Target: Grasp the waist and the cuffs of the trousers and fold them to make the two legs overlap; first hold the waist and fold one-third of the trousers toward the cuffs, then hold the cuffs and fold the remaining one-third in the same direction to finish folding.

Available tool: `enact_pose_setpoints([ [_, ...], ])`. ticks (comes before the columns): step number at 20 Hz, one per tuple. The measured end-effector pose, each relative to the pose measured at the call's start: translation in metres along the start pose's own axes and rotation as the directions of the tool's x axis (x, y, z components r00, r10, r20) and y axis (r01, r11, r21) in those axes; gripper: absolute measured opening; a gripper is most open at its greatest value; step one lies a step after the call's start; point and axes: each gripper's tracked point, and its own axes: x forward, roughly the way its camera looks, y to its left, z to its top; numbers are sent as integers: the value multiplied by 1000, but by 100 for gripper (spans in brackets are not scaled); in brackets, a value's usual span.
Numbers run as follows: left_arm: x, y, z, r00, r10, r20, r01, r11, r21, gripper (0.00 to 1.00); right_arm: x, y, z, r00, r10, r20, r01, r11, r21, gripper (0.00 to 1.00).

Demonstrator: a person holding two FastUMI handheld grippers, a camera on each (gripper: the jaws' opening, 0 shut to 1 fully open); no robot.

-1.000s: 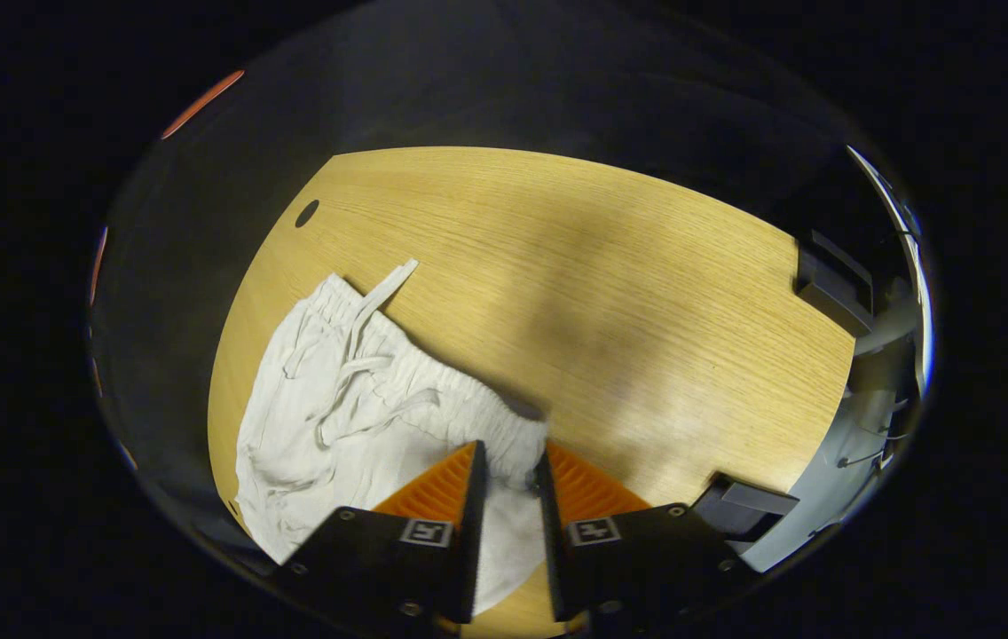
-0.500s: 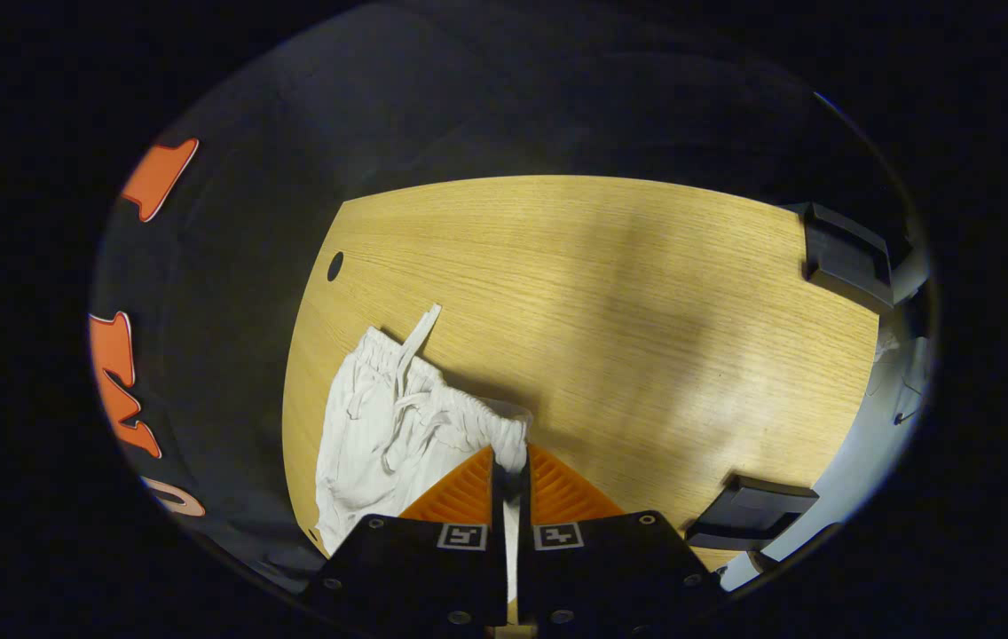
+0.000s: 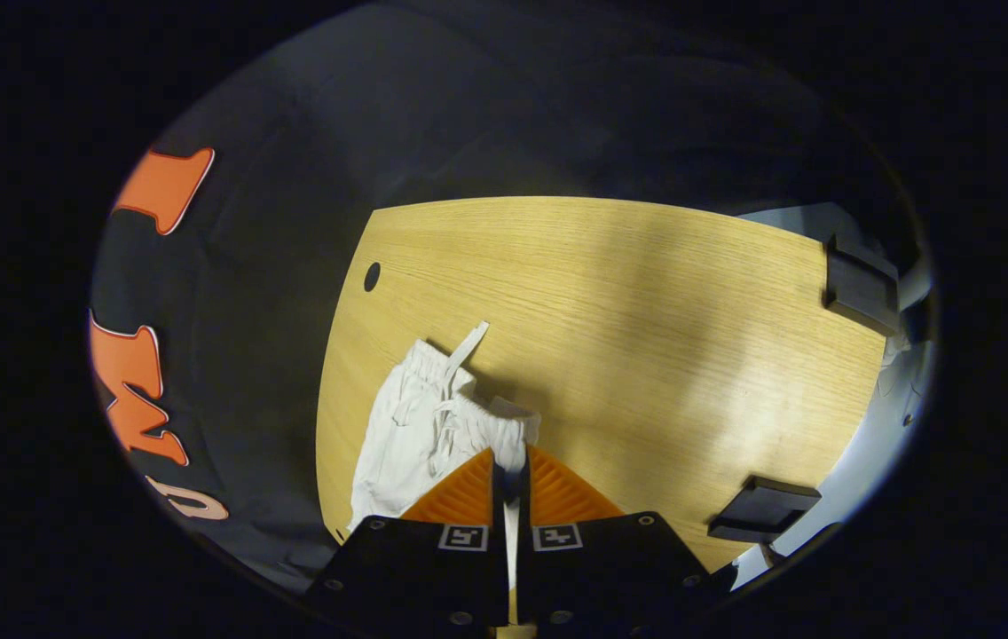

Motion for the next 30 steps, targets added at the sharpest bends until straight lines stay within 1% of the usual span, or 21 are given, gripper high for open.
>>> enact_pose_setpoints([
  [3,18,-19,20,999,-33,-40,36,997,72,4,-6,15,3,1000,1,10,-1,1000,-8,4],
  [4,24,-26,25,997,-48,-57,52,995,81,5,-8,21,5,1000,1,17,0,1000,-11,4],
  [6,32,-47,36,990,-110,-83,114,993,43,4,-12,36,10,999,1,33,0,1000,-12,4],
  [7,41,-50,43,990,-114,-82,119,992,53,2,-12,43,10,999,4,33,-4,1000,-10,4],
  [9,52,-56,59,989,-123,-84,129,989,70,6,-11,60,10,999,17,31,-17,1000,3,4],
  [10,58,-61,66,988,-127,-90,134,988,76,4,-9,66,8,1000,13,25,-13,1000,7,4],
  [13,80,-68,77,985,-124,-117,137,985,104,4,-2,82,7,1000,5,13,-5,1000,28,4],
  [15,101,-73,81,983,-114,-143,129,986,103,4,7,99,10,1000,3,5,-3,999,52,4],
  [17,119,-76,89,982,-121,-144,133,988,75,4,19,115,14,1000,3,1,-3,998,62,4],
  [18,129,-76,94,983,-112,-144,122,991,59,4,27,121,16,1000,-3,0,3,998,67,4],
  [21,159,-78,95,984,-82,-158,92,994,55,6,50,138,17,1000,1,-14,1,996,92,4],
  [22,163,-80,96,983,-76,-165,86,995,54,5,60,143,18,1000,0,-20,2,995,95,4],
  [25,180,-84,93,983,-71,-168,79,996,42,7,84,153,15,999,3,-37,1,993,120,4],
  [26,190,-85,94,985,-70,-160,76,996,37,0,87,154,15,999,10,-39,-5,991,130,4],
  [27,182,-82,100,986,-65,-151,71,997,39,11,87,154,17,999,17,-39,-11,990,137,5],
  [28,184,-80,102,988,-62,-138,68,997,44,16,90,156,17,999,27,-32,-22,989,144,6],
  [29,185,-80,102,989,-66,-131,73,996,48,35,93,159,17,998,51,-28,-46,988,148,7],
  [30,186,-86,103,988,-87,-125,94,994,48,49,95,164,18,997,77,-24,-72,987,144,9],
])
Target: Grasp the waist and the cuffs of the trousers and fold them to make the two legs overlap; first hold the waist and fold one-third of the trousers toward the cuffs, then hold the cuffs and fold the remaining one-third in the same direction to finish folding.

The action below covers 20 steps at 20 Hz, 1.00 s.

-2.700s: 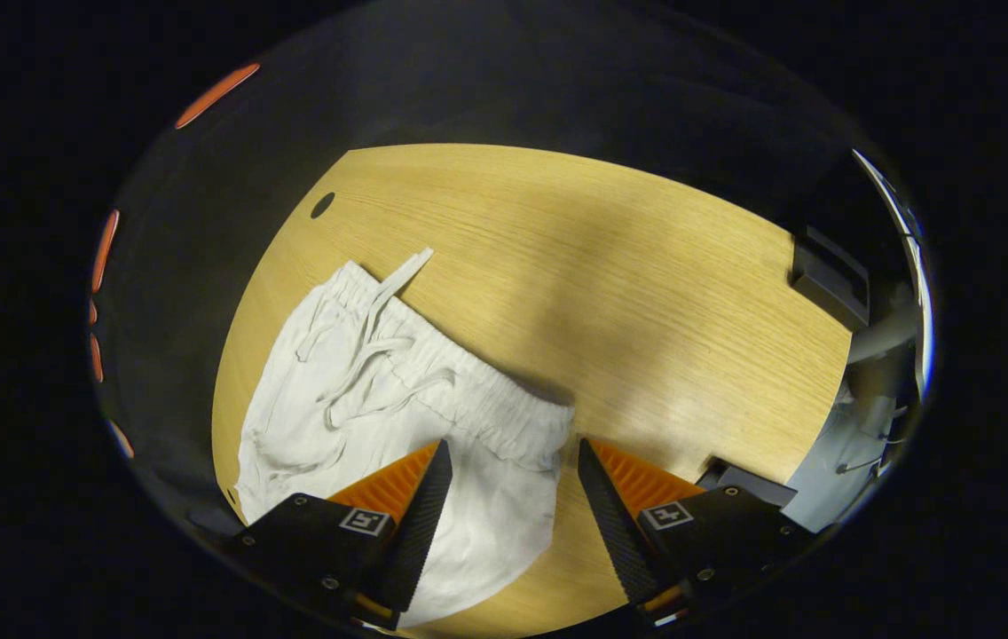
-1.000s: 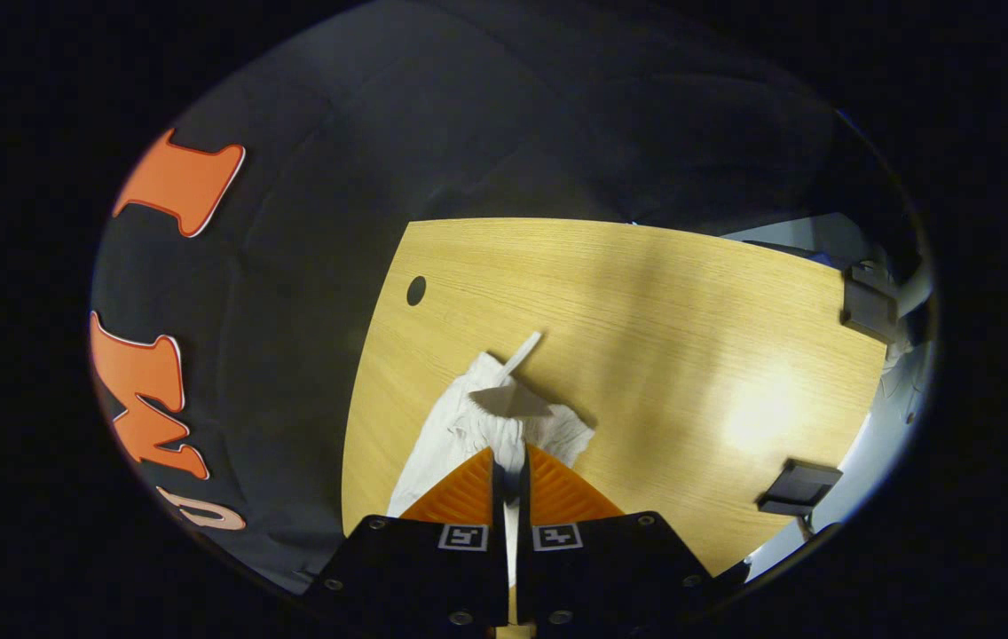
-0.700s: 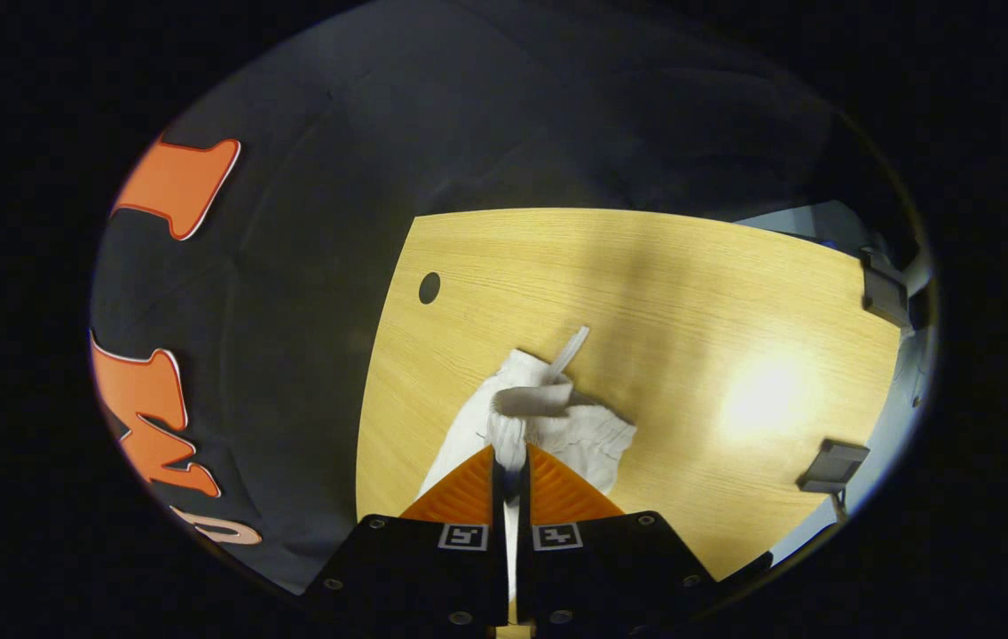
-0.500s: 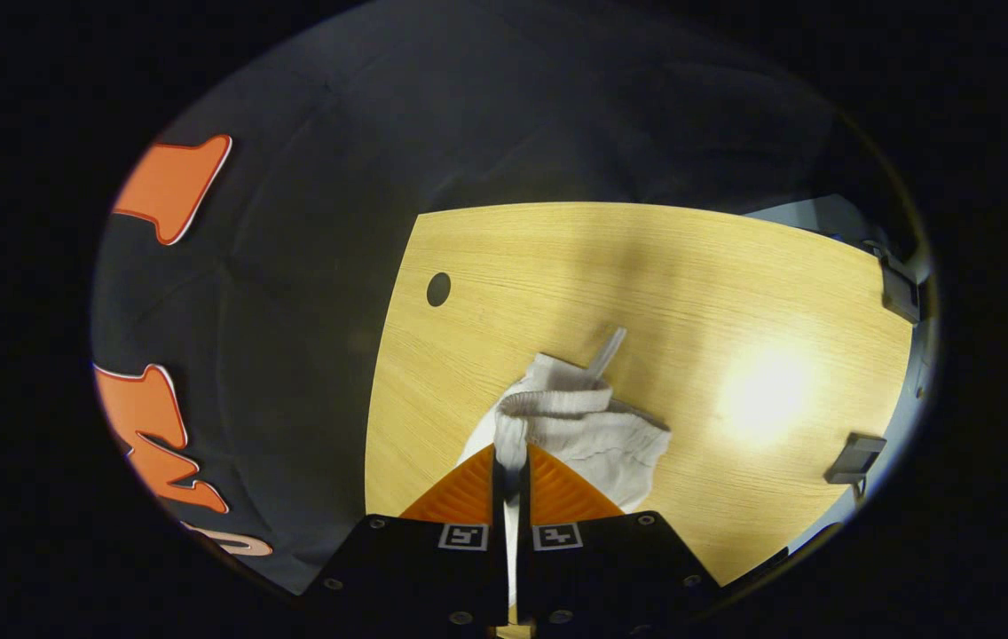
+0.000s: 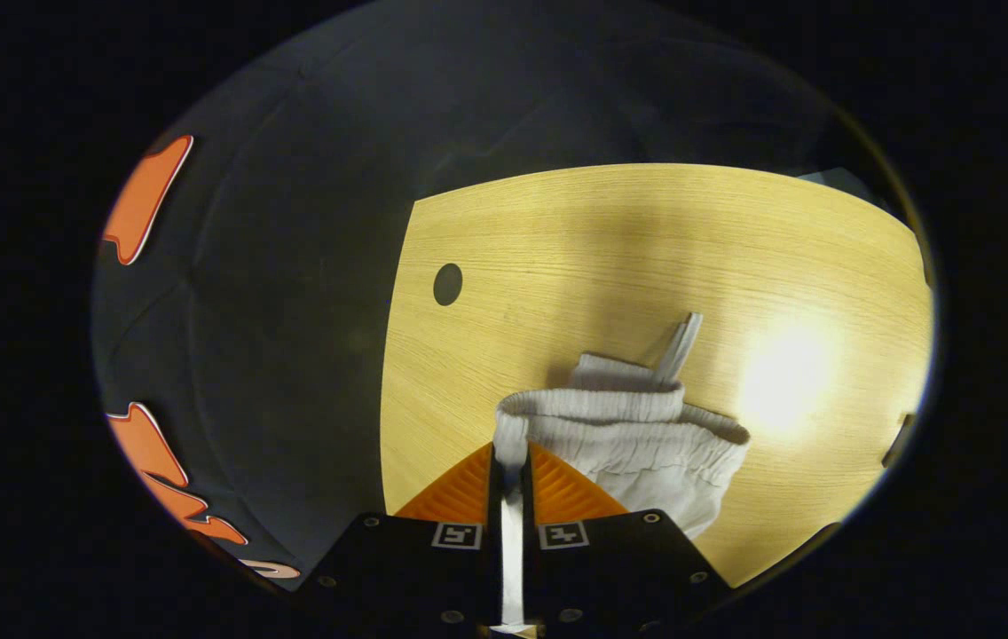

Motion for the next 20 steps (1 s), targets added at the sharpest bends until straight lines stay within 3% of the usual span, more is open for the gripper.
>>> enact_pose_setpoints([
  [2,-7,-13,0,999,-26,21,25,999,29,75,1,7,2,999,46,12,-46,999,-24,15],
  [4,-14,-23,3,998,-41,51,37,997,75,92,2,21,4,994,103,31,-101,994,-51,32],
  [5,-16,-30,4,996,-54,64,48,994,99,100,0,25,3,993,118,28,-116,991,-66,30],
  [6,-19,-37,5,996,-58,72,49,991,125,99,-4,23,0,993,120,20,-118,990,-82,34],
  [8,-31,-50,2,994,-65,87,48,982,184,100,-13,15,-2,994,110,13,-107,986,-131,65],
  [9,-33,-57,0,993,-68,93,47,976,211,99,-17,9,-2,995,97,16,-94,982,-162,62],
  [15,-66,-91,-28,995,-65,80,35,945,326,99,-47,-33,0,999,32,26,-23,963,-269,87],
  [20,-92,-129,-62,990,-120,76,78,908,411,99,-55,-71,5,999,-5,34,15,960,-281,88],
])
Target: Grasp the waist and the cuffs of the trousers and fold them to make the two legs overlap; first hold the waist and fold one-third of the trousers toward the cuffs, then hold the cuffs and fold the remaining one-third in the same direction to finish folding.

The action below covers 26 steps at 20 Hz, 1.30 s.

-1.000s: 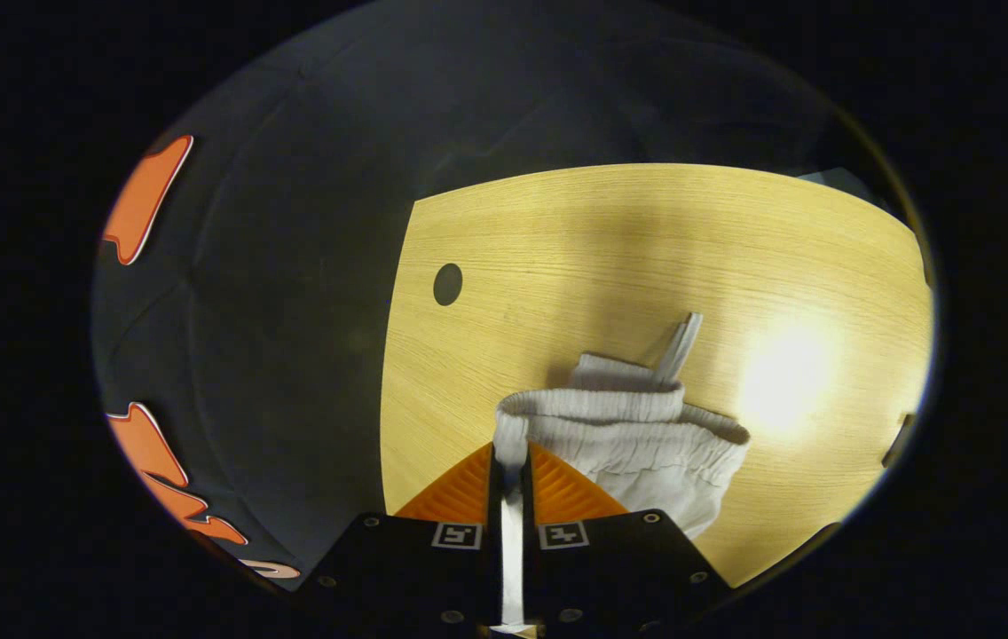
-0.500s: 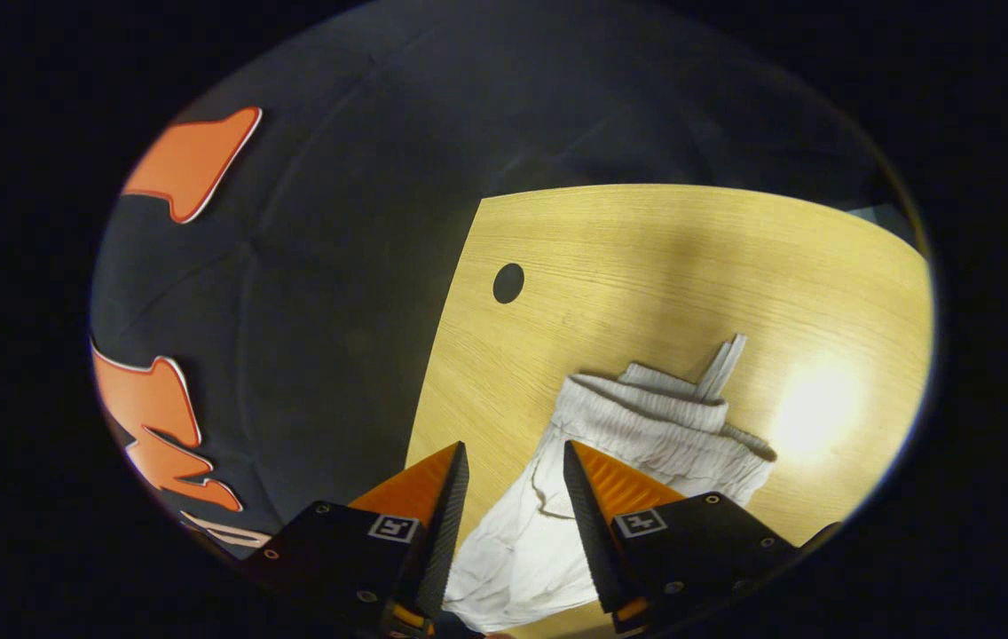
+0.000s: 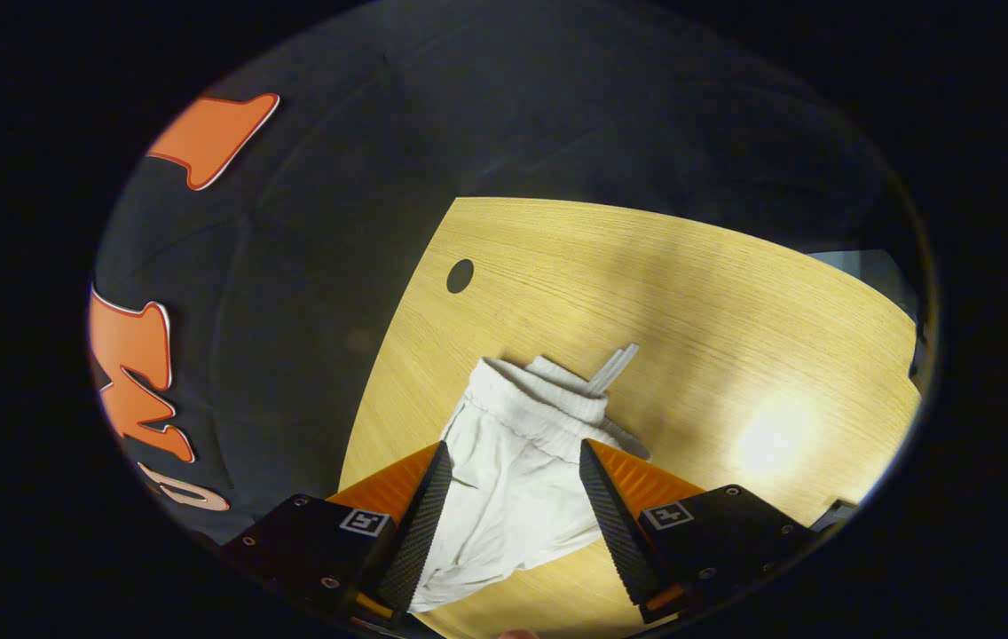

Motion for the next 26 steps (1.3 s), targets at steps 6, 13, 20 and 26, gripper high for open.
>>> enact_pose_setpoints([
  [6,-25,-44,-23,999,-3,49,-6,986,169,96,7,-24,-12,999,-32,-31,31,999,-41,92],
  [13,-54,-90,-54,994,-66,82,57,992,111,99,23,-51,-46,996,-3,-85,6,999,39,97],
  [20,-72,-101,-93,993,-69,93,66,997,37,99,48,-42,-36,996,92,-18,-89,987,135,96],
  [26,-85,-104,-117,996,-30,80,28,999,23,96,43,-56,-23,984,168,60,-177,965,196,91],
])
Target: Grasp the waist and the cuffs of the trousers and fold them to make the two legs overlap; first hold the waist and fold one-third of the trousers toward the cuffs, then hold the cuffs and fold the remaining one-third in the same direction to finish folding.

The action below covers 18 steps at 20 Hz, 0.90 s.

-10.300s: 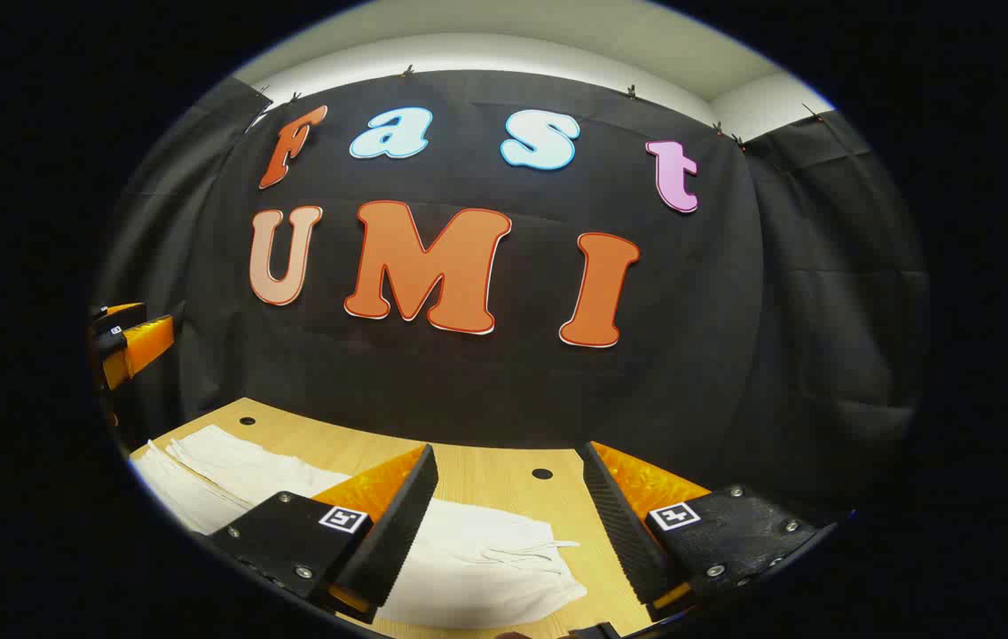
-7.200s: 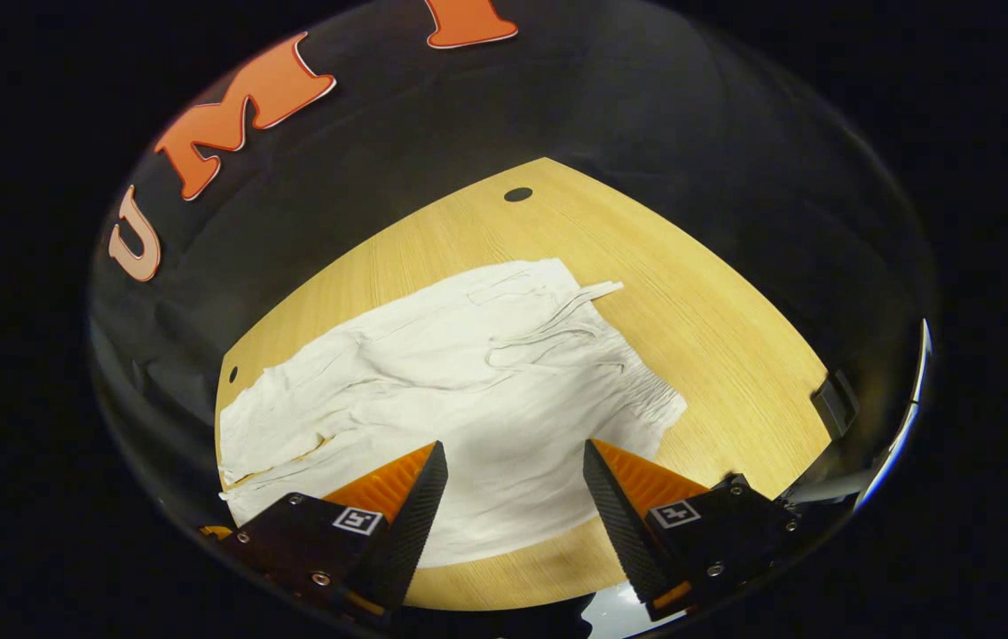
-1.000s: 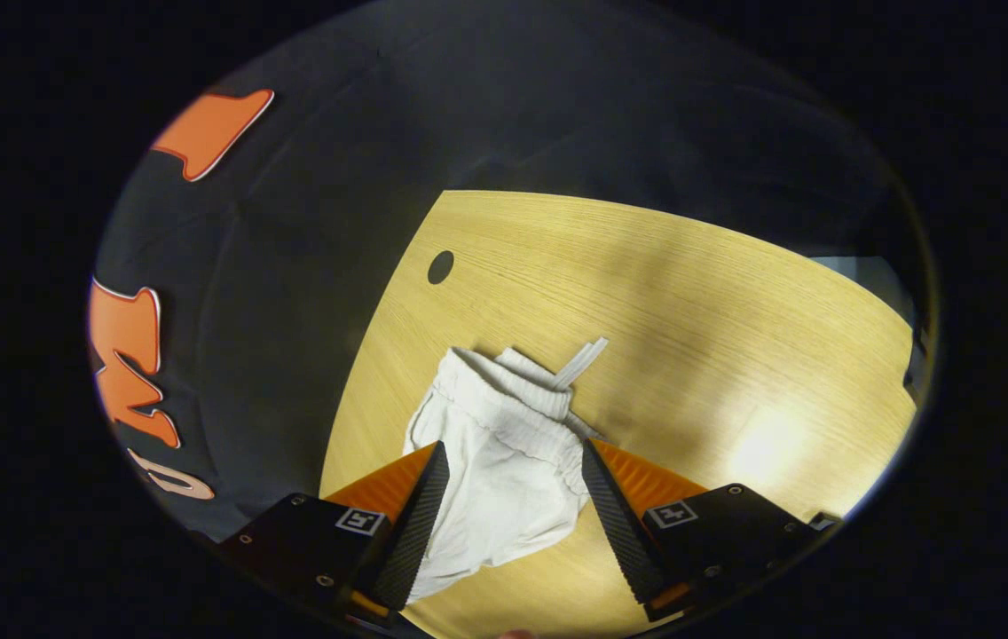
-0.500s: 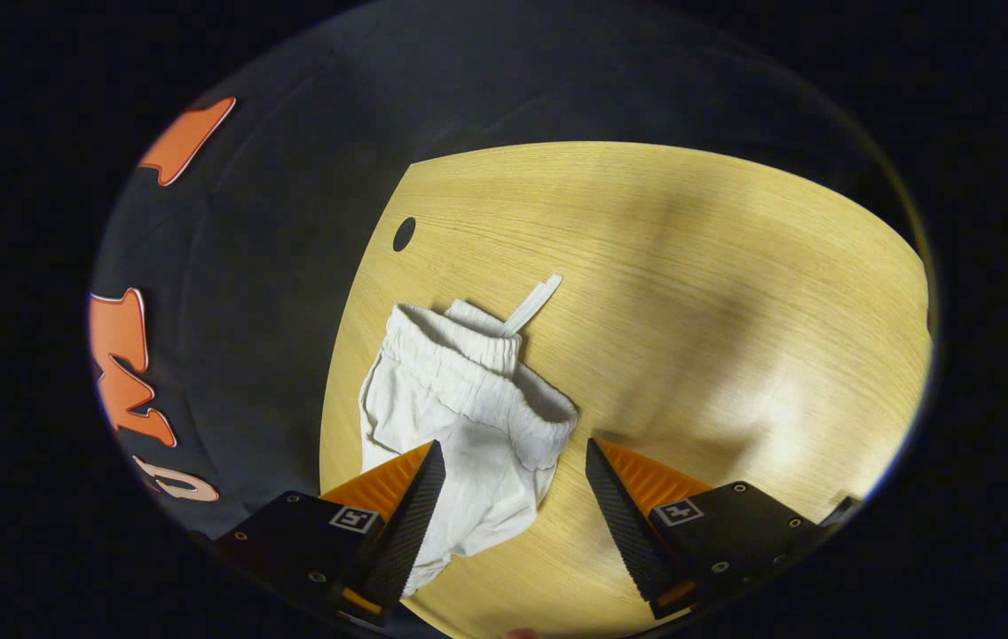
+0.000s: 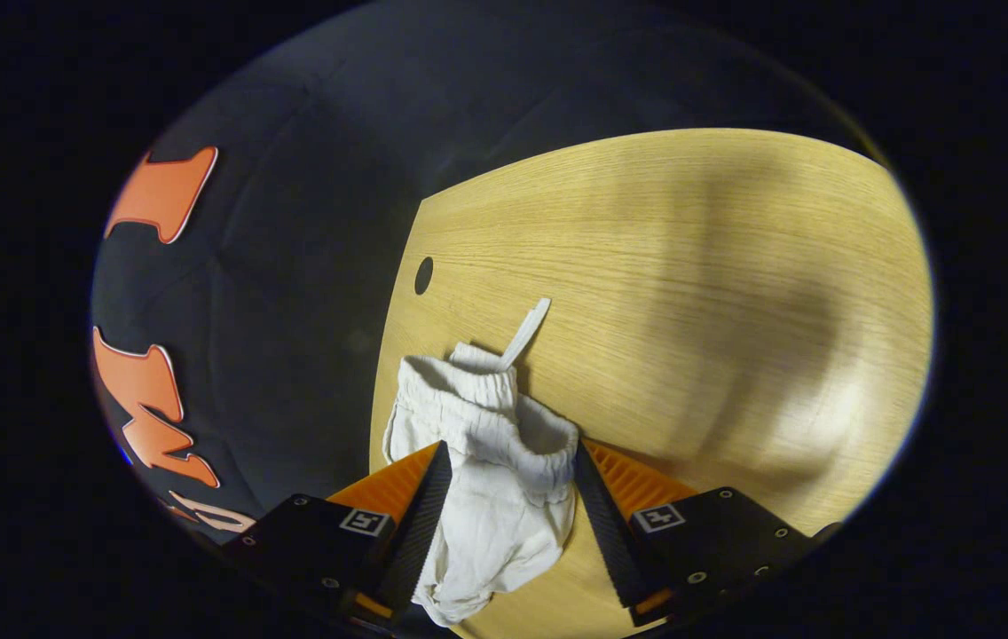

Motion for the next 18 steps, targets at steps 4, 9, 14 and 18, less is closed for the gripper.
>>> enact_pose_setpoints([
  [4,2,3,-11,1000,26,-12,-26,999,-22,96,-4,-13,2,1000,-12,10,11,999,36,26],
  [9,14,34,-22,996,79,-35,-84,983,-160,99,-6,-11,-1,1000,17,-2,-17,998,55,11],
  [14,48,93,-37,994,85,-75,-109,897,-428,99,-6,-9,3,1000,-17,4,17,998,55,11],
  [18,66,148,-53,985,128,-114,-171,792,-586,99,-10,-9,2,999,-38,13,37,997,65,11],
])
